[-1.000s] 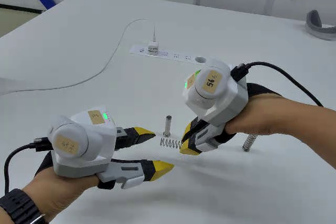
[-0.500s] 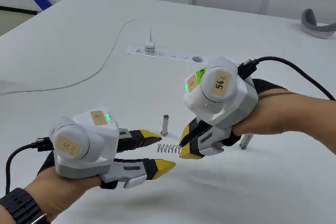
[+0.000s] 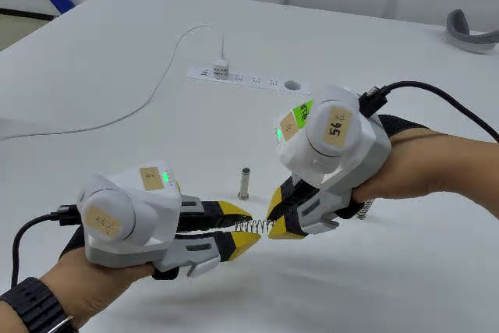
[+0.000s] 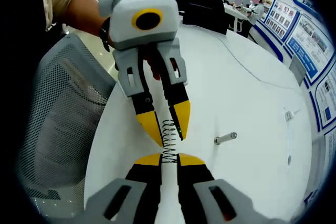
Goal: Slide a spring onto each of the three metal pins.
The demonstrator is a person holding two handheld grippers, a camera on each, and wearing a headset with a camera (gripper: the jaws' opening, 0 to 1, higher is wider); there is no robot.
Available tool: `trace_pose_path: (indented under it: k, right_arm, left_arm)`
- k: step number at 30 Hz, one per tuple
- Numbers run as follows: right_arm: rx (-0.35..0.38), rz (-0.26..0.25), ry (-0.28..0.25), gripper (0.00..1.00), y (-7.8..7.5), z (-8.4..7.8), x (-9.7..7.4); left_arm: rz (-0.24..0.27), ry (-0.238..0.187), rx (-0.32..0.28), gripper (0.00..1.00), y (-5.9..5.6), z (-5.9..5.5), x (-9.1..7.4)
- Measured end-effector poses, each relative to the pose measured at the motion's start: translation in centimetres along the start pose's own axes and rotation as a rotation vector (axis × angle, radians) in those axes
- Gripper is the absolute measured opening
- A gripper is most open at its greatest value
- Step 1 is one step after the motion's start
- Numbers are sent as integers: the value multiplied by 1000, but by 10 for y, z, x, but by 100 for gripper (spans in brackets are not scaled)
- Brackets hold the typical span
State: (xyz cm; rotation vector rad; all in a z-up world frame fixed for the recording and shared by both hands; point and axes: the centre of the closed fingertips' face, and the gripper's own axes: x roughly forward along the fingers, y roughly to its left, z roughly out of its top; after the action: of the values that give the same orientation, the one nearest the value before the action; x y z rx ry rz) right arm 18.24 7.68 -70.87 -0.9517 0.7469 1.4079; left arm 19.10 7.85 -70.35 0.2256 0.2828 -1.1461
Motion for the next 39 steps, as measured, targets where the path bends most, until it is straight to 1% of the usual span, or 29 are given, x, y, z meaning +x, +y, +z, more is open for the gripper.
trace_pose_path:
  k: [5,11,16,25,27,28,29,31,36,39]
  right_arm:
    - [-13,4,4,12,1,0,-2]
    - [-27,12,1,12,2,4,-8]
    - [-47,15,2,12,3,11,-12]
    - [-75,13,-15,12,4,27,-18]
    - [-78,12,-20,10,4,31,-19]
    - [-90,5,-21,4,3,32,-20]
    - [-91,0,-23,3,2,34,-20]
    - [-85,7,-27,3,2,36,-19]
    - [-77,5,-29,9,2,37,-20]
    - [-72,5,-20,13,2,33,-21]
  left_arm:
    - [-10,1,6,14,-3,0,1]
    - [-19,8,10,13,-4,-2,2]
    - [-28,15,18,12,-7,-3,3]
    - [-42,26,36,11,-11,-4,6]
    - [-43,25,36,11,-12,-3,6]
    - [-45,17,35,11,-12,-1,6]
    - [-47,13,36,11,-12,0,6]
    - [-46,11,37,11,-12,1,7]
    - [-46,9,39,11,-12,2,8]
    - [-45,10,39,11,-11,1,7]
